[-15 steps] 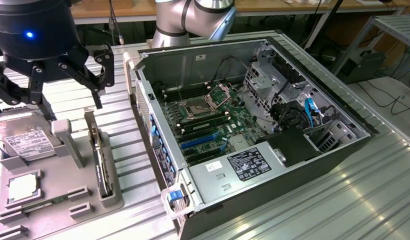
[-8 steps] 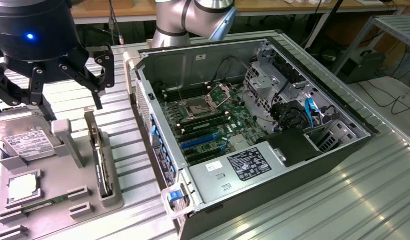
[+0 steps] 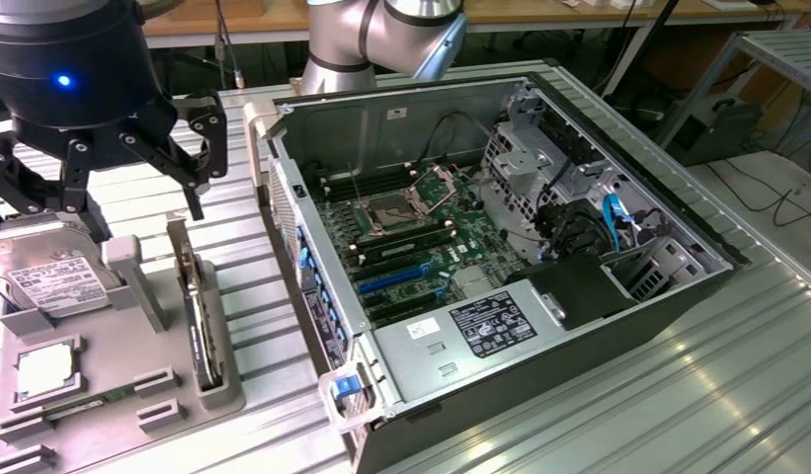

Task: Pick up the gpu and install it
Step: 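Pick up the gpu and move the gpu toward the slot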

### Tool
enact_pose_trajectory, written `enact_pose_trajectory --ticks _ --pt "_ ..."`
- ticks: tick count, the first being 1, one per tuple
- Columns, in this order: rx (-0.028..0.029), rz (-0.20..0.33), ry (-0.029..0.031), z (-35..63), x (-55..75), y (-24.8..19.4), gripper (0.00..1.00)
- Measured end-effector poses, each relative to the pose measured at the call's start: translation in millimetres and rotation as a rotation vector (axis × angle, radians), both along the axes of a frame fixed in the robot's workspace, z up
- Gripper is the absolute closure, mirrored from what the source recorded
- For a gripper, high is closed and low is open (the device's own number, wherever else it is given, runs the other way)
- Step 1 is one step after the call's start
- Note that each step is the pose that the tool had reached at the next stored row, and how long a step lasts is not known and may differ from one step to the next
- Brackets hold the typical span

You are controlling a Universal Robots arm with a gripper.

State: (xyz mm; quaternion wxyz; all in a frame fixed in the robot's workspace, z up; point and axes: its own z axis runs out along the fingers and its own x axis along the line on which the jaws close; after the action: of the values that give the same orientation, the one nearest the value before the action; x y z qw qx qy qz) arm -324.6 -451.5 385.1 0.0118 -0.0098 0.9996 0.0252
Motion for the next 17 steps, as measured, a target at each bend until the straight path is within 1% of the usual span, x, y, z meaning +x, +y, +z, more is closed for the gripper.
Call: enact_pose_trajectory --ticks 17 --pt "0.0002 0.000 -0.0001 -14.1 0.0 0.0 0.28"
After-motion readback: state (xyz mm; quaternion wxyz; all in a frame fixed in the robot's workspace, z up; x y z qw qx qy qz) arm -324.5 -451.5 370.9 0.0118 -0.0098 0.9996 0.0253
